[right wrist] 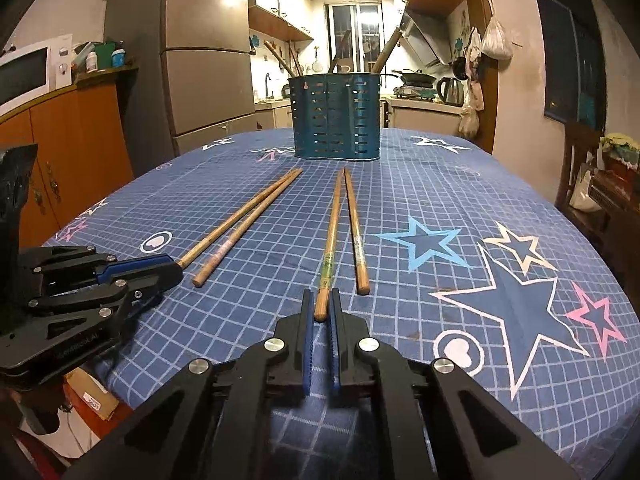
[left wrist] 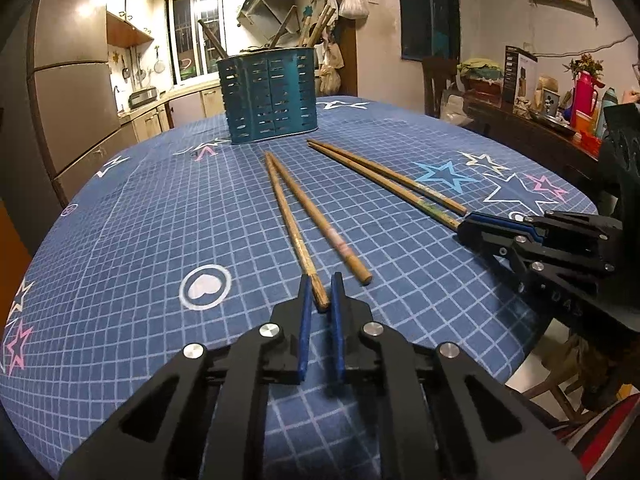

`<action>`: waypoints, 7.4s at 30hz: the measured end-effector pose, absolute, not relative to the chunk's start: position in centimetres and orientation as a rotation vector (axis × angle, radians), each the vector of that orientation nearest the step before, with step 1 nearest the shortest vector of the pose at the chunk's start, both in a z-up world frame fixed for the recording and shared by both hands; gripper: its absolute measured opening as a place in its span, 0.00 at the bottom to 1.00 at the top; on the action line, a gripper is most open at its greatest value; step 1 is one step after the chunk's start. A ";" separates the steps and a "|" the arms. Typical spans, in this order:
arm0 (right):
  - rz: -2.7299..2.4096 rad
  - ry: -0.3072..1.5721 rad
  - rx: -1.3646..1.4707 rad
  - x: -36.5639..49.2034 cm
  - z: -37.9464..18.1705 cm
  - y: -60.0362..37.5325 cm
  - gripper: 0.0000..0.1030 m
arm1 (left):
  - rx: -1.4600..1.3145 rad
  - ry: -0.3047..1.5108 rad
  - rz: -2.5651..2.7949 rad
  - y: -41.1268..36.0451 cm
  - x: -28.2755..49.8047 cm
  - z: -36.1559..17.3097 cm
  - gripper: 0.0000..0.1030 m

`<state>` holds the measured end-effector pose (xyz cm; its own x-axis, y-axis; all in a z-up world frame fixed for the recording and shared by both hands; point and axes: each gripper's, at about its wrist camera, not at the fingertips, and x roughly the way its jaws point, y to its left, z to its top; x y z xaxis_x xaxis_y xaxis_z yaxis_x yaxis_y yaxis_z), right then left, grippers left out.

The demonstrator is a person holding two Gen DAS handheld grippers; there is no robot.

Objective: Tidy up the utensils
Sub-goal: 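Close the right tool on a chopstick while the left tool grasps another, then lift the left tool's chopstick toward the holder while the right tool carries its own, then lower the left tool's chopstick into the holder while the right tool lowers its own, then open the left tool over the holder while the right tool releases its chopstick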

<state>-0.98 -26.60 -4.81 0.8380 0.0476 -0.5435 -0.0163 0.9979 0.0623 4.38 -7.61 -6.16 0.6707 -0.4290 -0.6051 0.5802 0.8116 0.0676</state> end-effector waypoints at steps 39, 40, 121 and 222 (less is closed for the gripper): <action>0.196 0.086 -0.057 2.2 16.4 -27.4 0.08 | 0.116 0.278 -0.356 -4.1 8.6 13.0 0.05; 0.197 0.085 -0.055 2.2 16.5 -27.3 0.08 | 0.130 0.270 -0.333 -4.4 8.6 13.2 0.05; 0.012 0.004 0.126 11.7 23.4 -41.5 0.08 | 0.652 0.469 -0.764 -16.2 17.3 6.0 0.06; -0.004 0.172 0.232 29.5 19.0 -37.4 0.22 | -0.015 0.191 -0.475 -14.6 33.5 15.2 0.12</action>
<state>29.47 -37.43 19.00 0.9853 0.0162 -0.1701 0.0235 0.9733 0.2284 33.46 -14.59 15.23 0.8715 -0.4563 -0.1796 0.4535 0.8893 -0.0592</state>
